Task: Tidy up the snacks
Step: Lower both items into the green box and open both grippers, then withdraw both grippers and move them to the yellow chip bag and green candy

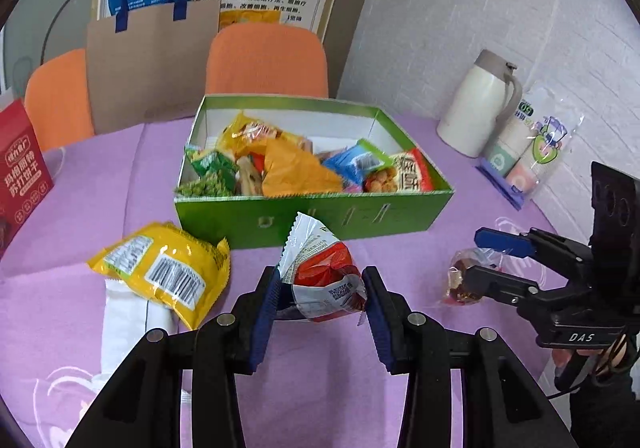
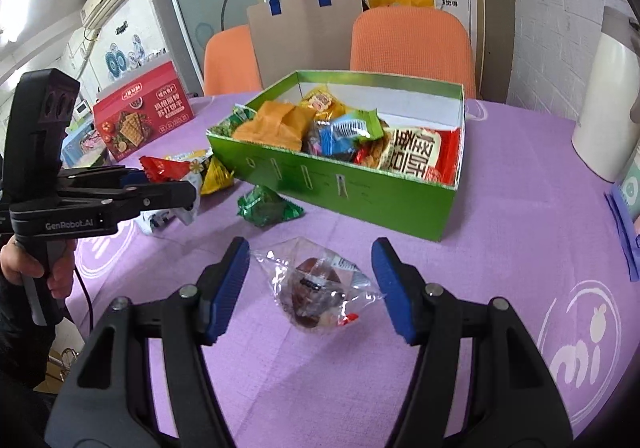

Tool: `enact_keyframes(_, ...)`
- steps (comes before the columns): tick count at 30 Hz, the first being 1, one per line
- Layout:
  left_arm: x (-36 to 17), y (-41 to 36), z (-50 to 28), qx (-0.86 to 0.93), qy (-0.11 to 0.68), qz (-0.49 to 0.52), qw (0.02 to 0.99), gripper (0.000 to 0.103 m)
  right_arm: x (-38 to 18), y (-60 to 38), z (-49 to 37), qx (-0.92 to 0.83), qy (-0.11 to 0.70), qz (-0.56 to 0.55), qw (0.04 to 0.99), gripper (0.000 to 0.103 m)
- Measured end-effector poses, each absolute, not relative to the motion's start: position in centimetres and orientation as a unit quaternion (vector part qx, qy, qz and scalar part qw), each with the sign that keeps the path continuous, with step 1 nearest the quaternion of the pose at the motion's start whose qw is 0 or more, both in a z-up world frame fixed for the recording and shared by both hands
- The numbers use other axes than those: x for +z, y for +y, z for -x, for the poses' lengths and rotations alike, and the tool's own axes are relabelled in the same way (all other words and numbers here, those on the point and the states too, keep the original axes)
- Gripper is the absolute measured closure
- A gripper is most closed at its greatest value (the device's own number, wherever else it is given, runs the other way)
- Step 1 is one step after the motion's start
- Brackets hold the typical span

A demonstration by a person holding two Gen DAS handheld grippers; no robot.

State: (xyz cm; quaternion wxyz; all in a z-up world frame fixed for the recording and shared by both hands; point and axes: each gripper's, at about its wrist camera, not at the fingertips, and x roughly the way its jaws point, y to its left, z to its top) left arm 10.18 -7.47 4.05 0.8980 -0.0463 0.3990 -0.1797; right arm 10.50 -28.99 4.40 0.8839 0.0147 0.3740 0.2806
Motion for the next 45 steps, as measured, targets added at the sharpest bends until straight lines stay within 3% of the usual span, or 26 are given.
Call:
enact_keyframes(11,9.4,-8.8,-13.9,-0.188,0.352,0.062,0.915,0.06,8.6,-28.9,-16.6,0.256,0.328,-0.049,0.908,0.039)
enact_keyframes(25,6.2,-9.1,-21.6,-0.152,0.386,0.093,0.905,0.058,5.1,-29.8,-26.1,0.173,0.333,-0.12,0.919,0.035)
enact_keyframes(28,4.7,-9.2,-22.6,-0.141,0.404,0.092,0.899,0.043,4.3,-30.1,-26.4,0.162,0.349,-0.126,0.914,0.011)
enact_keyframes(30,4.2,-9.1,-22.4,-0.133,0.404,0.091,0.901,0.025,4.4,-30.7,-25.8,0.166,0.337,-0.126,0.918,0.009)
enact_keyframes(32,3.9,-8.8,-22.2,-0.12,0.398,0.093,0.905,0.019,4.5,-31.2,-25.3,0.158,0.336,-0.123,0.92,0.006)
enact_keyframes(45,6.1,-7.4,-18.7,-0.106,0.393,0.087,0.909,0.019,7.4,-31.8,-20.6,0.198,0.324,-0.142,0.914,0.001)
